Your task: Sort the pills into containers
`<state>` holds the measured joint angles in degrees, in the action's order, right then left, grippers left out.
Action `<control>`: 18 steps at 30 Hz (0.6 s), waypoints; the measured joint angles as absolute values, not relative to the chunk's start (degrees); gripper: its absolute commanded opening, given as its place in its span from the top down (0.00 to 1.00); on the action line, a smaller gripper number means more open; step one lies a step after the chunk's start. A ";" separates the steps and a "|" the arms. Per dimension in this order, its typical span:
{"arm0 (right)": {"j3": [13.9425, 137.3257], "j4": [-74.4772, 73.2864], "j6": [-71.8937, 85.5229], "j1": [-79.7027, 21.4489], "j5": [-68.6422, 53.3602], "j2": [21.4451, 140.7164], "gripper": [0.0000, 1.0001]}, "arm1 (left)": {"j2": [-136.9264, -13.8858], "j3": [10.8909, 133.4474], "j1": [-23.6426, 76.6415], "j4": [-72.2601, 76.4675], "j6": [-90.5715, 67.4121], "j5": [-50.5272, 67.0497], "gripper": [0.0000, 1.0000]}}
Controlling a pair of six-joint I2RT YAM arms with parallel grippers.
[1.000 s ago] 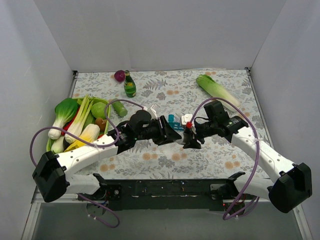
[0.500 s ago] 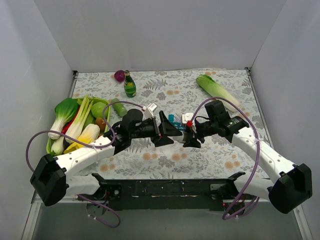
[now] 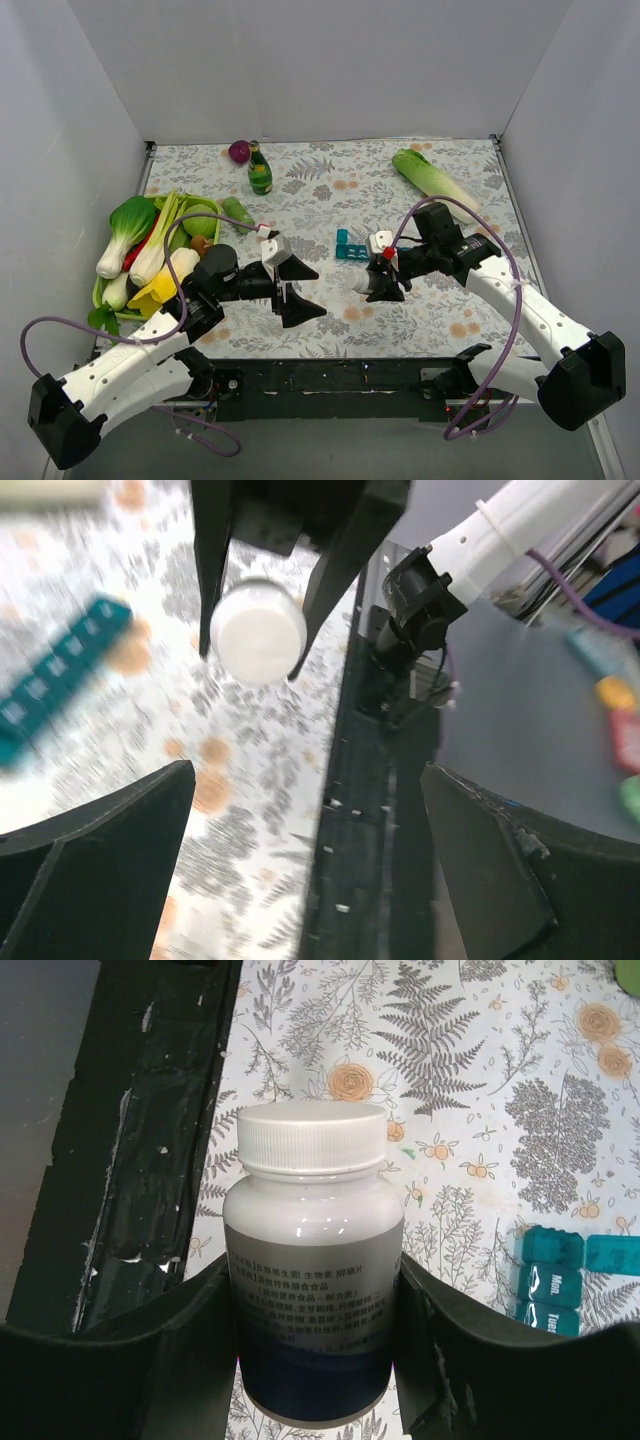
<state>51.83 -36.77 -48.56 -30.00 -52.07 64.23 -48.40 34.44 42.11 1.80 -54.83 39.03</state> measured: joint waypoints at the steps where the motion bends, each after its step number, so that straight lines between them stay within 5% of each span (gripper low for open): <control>1: 51.83 -37.08 -48.95 -30.00 -52.62 64.23 0.98 | -46.50 33.19 42.26 3.38 -50.81 39.11 0.02; 13: 51.83 -37.63 -50.65 -30.00 -54.63 65.41 0.98 | -61.95 38.63 49.04 9.91 -27.09 36.01 0.03; 16: 51.83 -37.63 -50.81 -30.00 -54.63 65.52 0.98 | -63.55 40.10 50.35 10.07 -25.69 34.79 0.10; 18: 51.83 -37.60 -50.81 -30.00 -54.63 65.52 0.99 | -64.31 41.04 50.57 10.50 -25.36 34.41 0.23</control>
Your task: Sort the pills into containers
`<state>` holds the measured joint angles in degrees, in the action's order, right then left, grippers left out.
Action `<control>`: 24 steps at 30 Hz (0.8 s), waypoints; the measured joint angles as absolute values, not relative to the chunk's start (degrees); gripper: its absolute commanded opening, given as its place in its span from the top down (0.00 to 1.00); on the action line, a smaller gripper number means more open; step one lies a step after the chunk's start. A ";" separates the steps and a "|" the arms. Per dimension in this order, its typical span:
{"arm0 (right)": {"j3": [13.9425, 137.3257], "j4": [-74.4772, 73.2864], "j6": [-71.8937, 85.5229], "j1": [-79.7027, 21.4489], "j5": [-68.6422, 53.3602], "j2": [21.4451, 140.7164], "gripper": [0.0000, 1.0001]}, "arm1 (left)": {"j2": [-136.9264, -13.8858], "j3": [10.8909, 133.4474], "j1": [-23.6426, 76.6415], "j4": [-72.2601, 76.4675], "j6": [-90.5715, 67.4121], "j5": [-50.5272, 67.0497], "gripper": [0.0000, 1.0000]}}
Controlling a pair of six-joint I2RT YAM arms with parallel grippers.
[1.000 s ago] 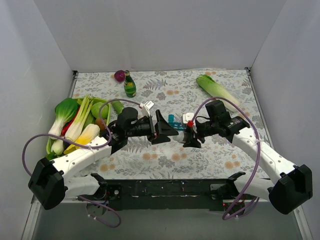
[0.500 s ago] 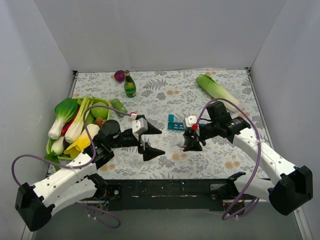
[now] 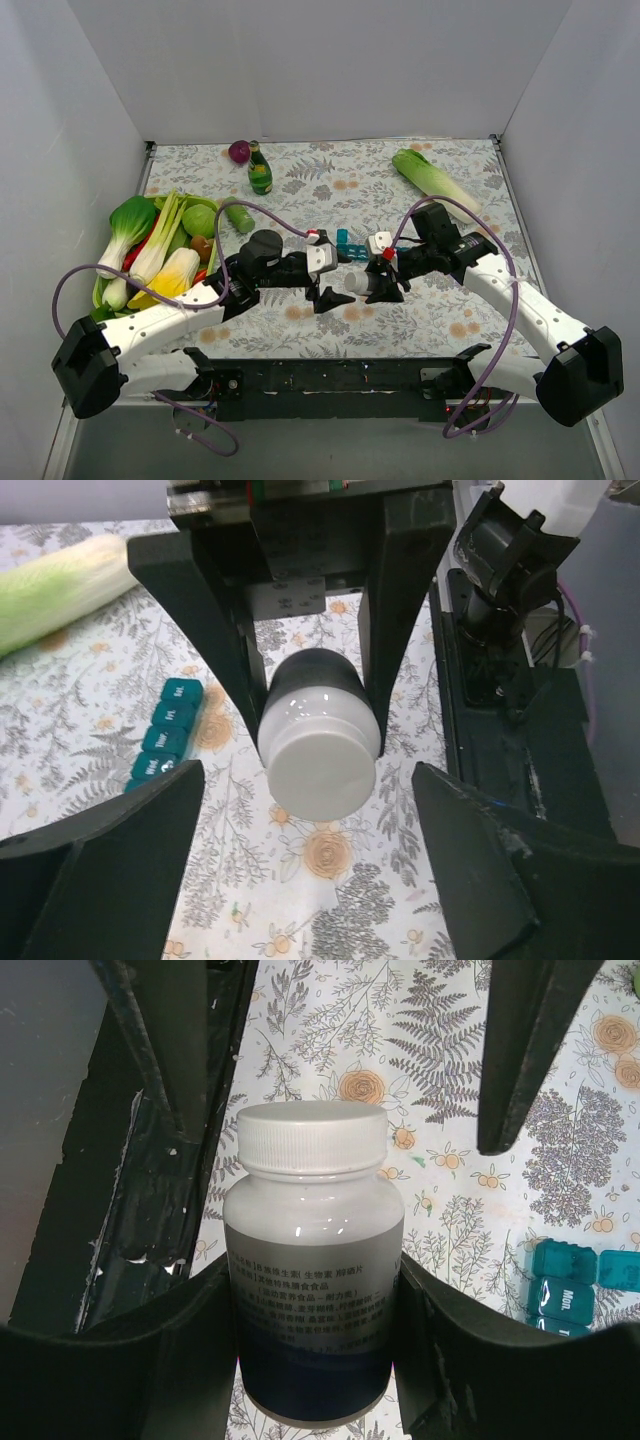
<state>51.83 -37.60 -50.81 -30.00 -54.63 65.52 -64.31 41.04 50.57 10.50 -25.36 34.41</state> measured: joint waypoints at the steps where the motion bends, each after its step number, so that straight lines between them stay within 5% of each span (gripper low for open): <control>1: 51.81 -37.60 -50.81 -30.00 -54.63 65.52 0.99 | -64.62 41.41 50.63 10.74 -25.45 34.24 0.28; 12: 50.74 -37.58 -50.74 -29.78 -54.33 65.52 0.98 | -67.05 42.50 51.75 10.31 -28.14 33.39 0.82; 13: 50.72 -37.60 -50.74 -29.74 -54.19 65.52 0.99 | -67.22 42.70 51.75 10.07 -28.42 33.39 1.00; 18: 50.72 -37.47 -49.98 -29.67 -53.45 65.47 0.99 | -68.62 45.50 51.75 6.42 -36.88 31.75 1.00; 24: 49.69 -35.90 -48.05 -29.47 -49.36 64.40 0.99 | -72.47 49.78 50.11 0.25 -64.82 27.03 1.00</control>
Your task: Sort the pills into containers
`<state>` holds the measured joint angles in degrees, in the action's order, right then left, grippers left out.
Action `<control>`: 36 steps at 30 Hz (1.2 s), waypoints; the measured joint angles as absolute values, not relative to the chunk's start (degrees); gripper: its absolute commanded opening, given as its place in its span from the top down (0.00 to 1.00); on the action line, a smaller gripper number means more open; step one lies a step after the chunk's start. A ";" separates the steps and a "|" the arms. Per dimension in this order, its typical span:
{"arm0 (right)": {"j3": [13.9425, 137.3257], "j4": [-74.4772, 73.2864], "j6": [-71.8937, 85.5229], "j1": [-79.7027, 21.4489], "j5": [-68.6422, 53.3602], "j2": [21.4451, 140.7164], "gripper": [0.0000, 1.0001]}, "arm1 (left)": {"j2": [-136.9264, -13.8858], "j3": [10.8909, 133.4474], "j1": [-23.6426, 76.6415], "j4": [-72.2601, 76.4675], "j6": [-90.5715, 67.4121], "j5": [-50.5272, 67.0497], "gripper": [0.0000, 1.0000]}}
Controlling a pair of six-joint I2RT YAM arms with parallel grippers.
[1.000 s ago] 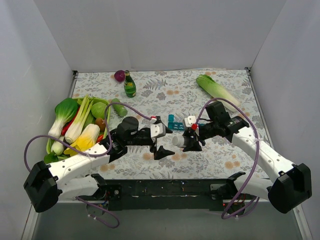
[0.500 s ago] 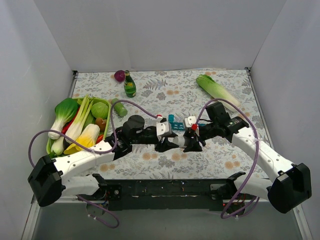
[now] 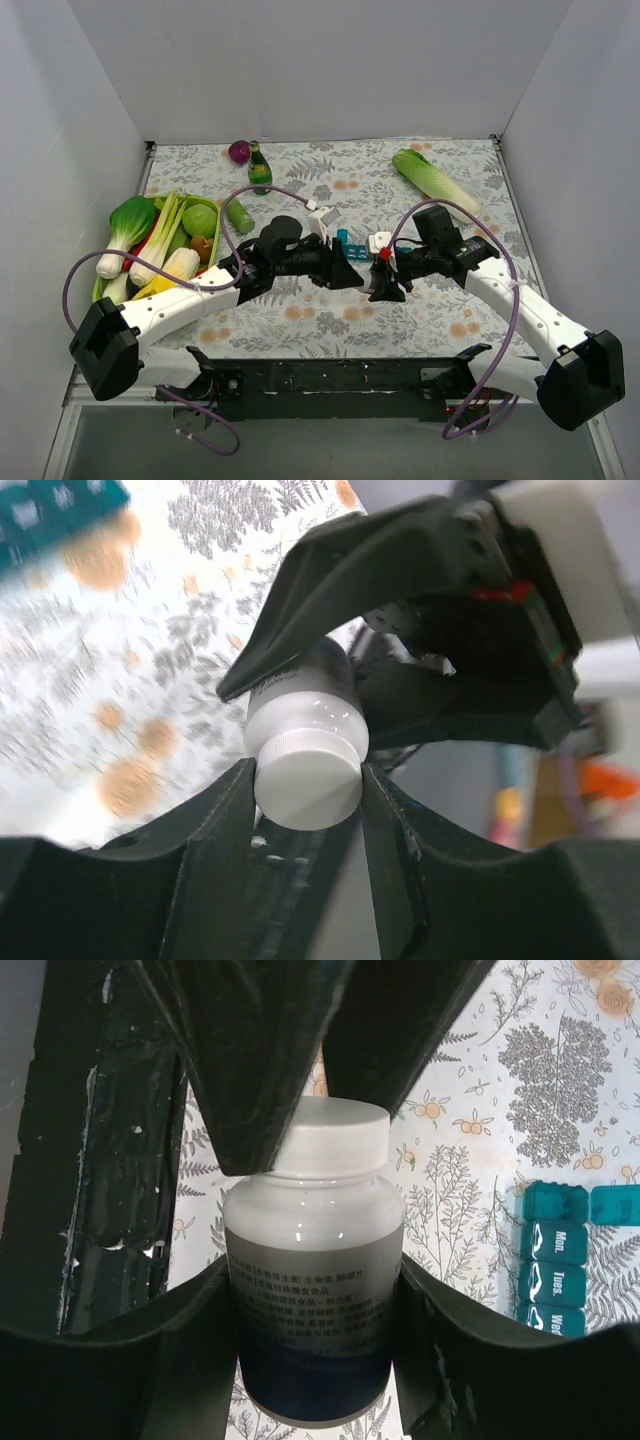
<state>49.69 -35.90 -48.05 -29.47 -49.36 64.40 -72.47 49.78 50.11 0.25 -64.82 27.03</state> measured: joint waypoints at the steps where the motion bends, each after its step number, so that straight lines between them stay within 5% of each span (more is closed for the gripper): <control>1: 49.63 -35.81 -47.72 -29.52 -48.77 64.34 0.99 | -72.73 49.63 49.65 0.01 -71.77 26.46 1.00; 8: 48.90 -34.06 -46.00 -29.74 -46.59 64.05 0.99 | -73.82 48.77 48.36 -2.83 -104.55 24.16 0.98; 9: 48.86 -34.11 -45.82 -29.74 -46.35 64.05 0.99 | -74.30 49.17 48.36 -3.44 -106.41 24.03 0.77; 13: 48.86 -34.13 -45.36 -29.47 -45.56 64.05 0.99 | -76.09 51.35 48.12 -6.07 -110.56 24.01 0.25; 16: 48.86 -33.65 -45.32 -29.54 -45.52 64.05 0.99 | -76.29 51.37 48.12 -5.67 -112.29 25.61 0.06; 24: 48.86 -33.30 -45.56 -29.30 -47.42 64.05 0.98 | -69.28 45.63 45.45 -4.80 -104.51 30.85 0.02; 36: 48.86 -36.49 -49.74 -29.26 -53.12 64.12 0.98 | -49.15 36.60 44.64 -6.87 -47.33 36.18 0.02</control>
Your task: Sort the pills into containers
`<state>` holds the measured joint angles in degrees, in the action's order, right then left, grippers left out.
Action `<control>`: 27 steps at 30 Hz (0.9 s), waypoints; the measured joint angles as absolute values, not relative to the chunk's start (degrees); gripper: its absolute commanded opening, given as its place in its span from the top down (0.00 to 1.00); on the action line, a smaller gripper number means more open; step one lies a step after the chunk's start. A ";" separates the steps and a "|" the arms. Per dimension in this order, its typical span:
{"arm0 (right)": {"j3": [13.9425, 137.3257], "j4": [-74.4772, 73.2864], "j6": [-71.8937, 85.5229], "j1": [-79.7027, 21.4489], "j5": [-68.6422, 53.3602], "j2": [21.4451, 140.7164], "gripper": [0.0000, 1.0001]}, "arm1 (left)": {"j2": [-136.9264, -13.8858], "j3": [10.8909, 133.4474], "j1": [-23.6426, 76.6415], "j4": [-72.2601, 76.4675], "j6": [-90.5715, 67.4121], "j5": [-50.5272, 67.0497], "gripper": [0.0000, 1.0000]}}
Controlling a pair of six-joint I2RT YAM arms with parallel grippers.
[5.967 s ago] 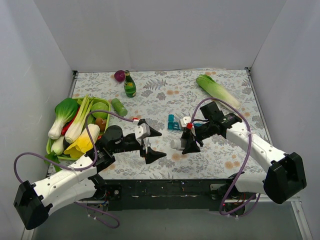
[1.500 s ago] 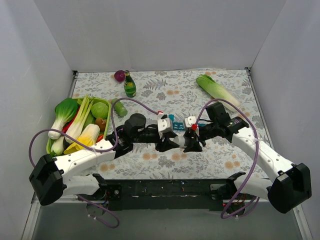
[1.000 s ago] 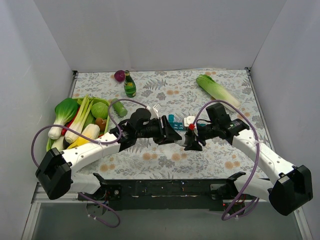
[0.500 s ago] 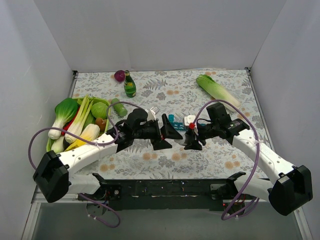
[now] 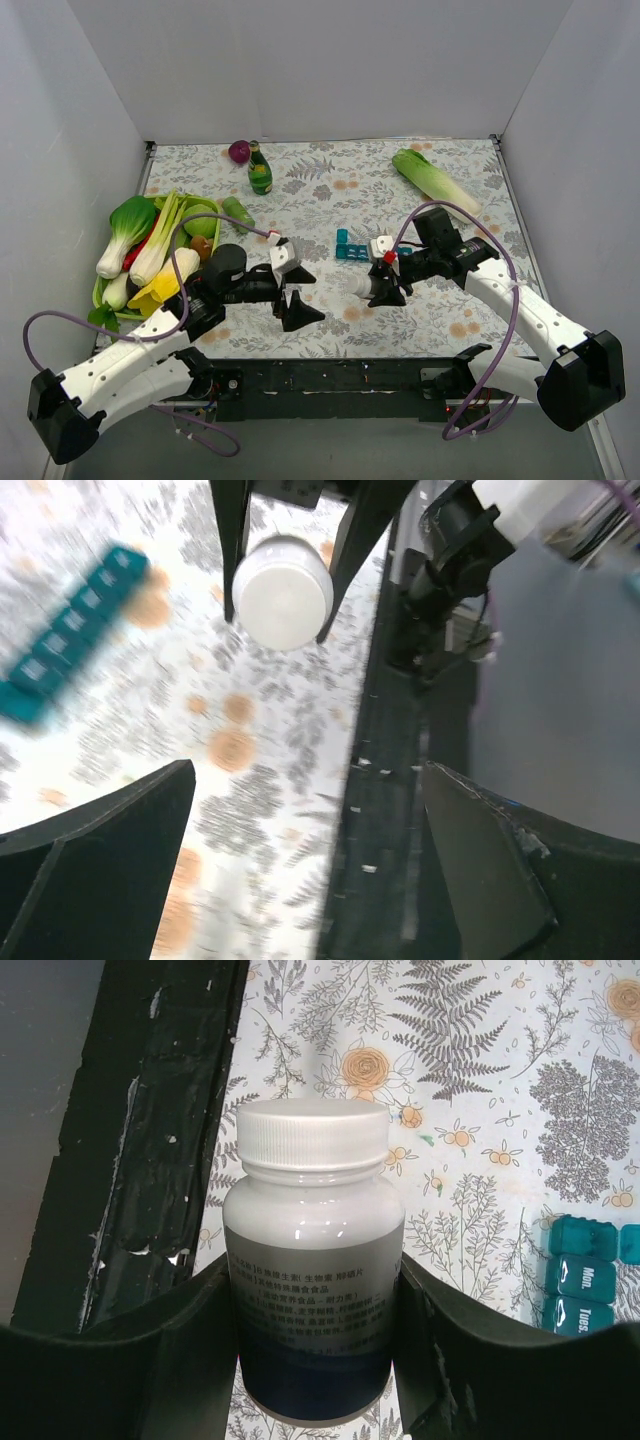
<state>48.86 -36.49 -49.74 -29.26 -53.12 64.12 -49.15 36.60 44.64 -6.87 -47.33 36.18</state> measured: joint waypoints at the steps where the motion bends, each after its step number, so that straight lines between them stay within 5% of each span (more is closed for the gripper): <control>1: 48.86 -36.71 -49.98 -29.26 -53.43 64.12 0.98 | -47.16 35.31 44.80 -5.98 -42.81 35.77 0.02; 9: 48.86 -37.58 -51.90 -29.26 -54.81 64.12 0.98 | -52.60 38.39 46.06 -2.81 -22.06 35.24 0.02; 20: 48.86 -37.65 -52.80 -29.26 -55.99 64.25 0.98 | -61.28 41.12 51.53 -0.12 -16.86 34.54 0.06; 24: 48.86 -37.63 -52.82 -29.26 -56.14 64.25 0.98 | -62.98 42.15 51.99 2.11 -17.02 33.63 0.16; 27: 48.86 -37.63 -52.82 -29.26 -56.14 64.25 0.98 | -64.84 43.83 52.05 3.22 -18.02 33.50 0.35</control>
<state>48.86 -37.63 -52.82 -29.26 -56.14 64.25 -64.84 43.83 52.05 3.22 -18.02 33.50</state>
